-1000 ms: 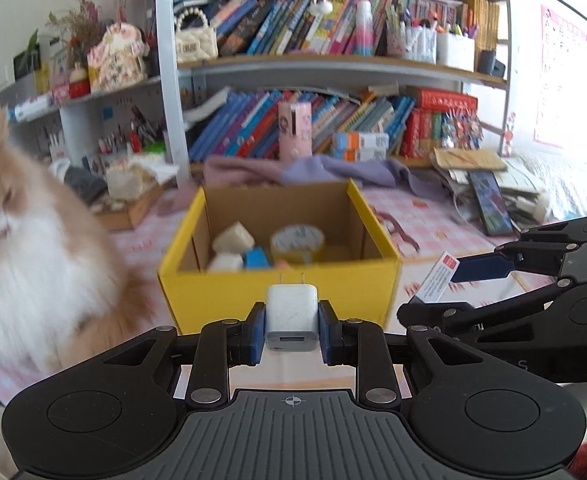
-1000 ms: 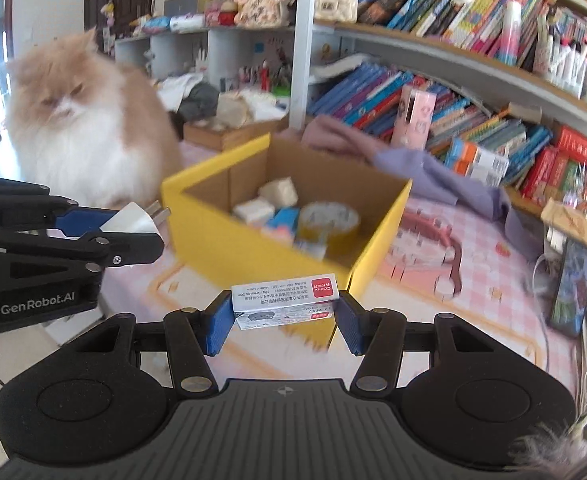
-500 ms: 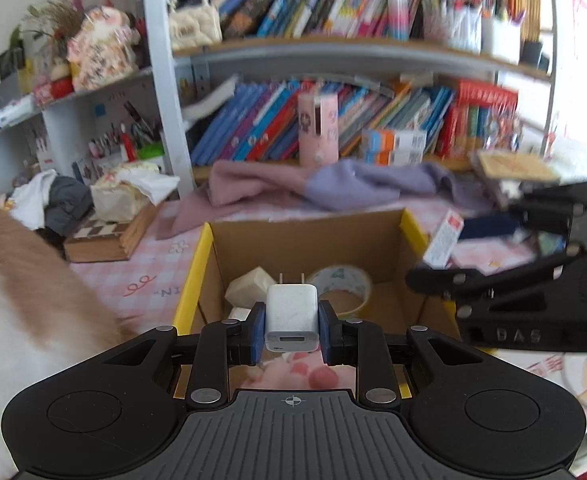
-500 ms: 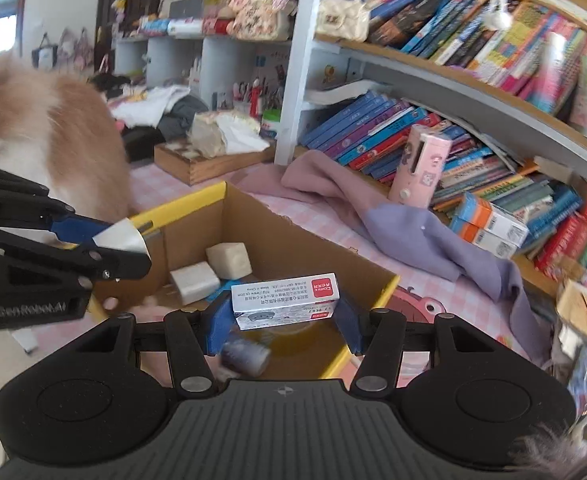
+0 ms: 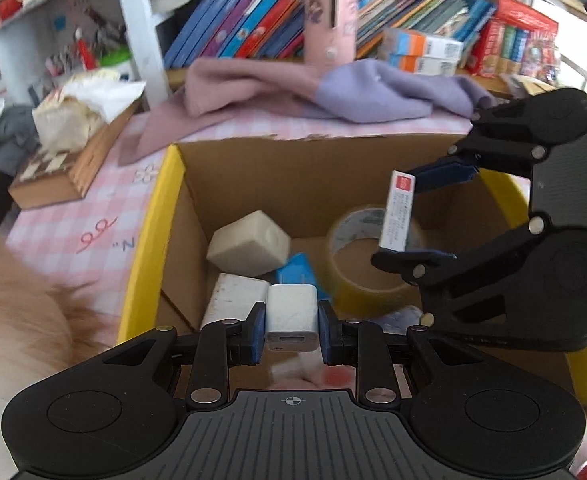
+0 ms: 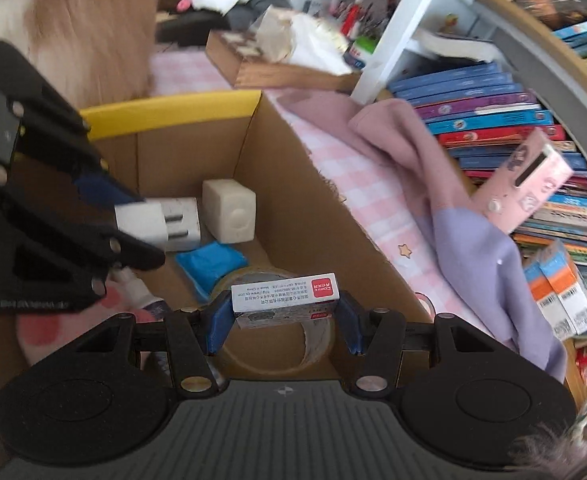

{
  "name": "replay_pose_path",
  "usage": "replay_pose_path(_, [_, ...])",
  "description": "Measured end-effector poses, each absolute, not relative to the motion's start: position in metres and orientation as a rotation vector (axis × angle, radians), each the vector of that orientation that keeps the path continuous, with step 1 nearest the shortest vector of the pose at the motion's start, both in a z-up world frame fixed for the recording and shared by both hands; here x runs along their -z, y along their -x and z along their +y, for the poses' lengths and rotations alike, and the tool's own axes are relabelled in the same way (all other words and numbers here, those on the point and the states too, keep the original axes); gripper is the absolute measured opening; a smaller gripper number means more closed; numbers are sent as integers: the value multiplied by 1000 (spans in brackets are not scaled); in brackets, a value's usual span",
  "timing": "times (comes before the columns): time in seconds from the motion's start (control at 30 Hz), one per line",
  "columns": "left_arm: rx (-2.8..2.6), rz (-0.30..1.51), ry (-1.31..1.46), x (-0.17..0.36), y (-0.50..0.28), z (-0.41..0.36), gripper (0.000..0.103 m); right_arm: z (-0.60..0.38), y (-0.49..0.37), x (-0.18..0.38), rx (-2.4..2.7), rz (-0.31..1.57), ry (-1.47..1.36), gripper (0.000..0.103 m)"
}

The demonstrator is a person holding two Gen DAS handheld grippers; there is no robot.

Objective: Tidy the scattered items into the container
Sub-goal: 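Open the left tool dropping the charger while the right tool releases the medicine box into the box, then withdraw both open tools from the box back over the mat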

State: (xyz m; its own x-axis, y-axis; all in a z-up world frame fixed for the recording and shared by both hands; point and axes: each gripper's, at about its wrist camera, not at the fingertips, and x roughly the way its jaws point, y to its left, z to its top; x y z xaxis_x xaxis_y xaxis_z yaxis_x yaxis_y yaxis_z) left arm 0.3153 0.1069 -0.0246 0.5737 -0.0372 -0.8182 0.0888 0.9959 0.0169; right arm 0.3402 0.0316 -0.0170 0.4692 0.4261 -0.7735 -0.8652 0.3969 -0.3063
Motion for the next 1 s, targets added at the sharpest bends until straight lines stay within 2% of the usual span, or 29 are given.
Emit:
replay_pose_path(0.17, [78,964,-80,29,-329,107,29,36,-346,25,-901,696,763,53])
replay_pose_path(0.23, [74,946,-87,27,-329,106,35,35,-345,25,-893,688,750,56])
replay_pose_path(0.4, [6,815,-157,7,-312,100,63,23,-338,12,-853,642,680,64])
replay_pose_path(0.47, [2,759,-127,-6,-299,101,70,14,-331,1,-844,615,638,65])
replay_pose_path(0.67, [-21,615,-93,-41,-256,92,80,-21,-300,-36,-803,498,524,65])
replay_pose_path(0.93, [-69,456,-102,-75,-198,82,82,-68,-249,-70,-697,425,362,65])
replay_pose_path(1.0, [-85,445,-101,-77,-185,80,87,-78,-234,-73,-669,428,314,66])
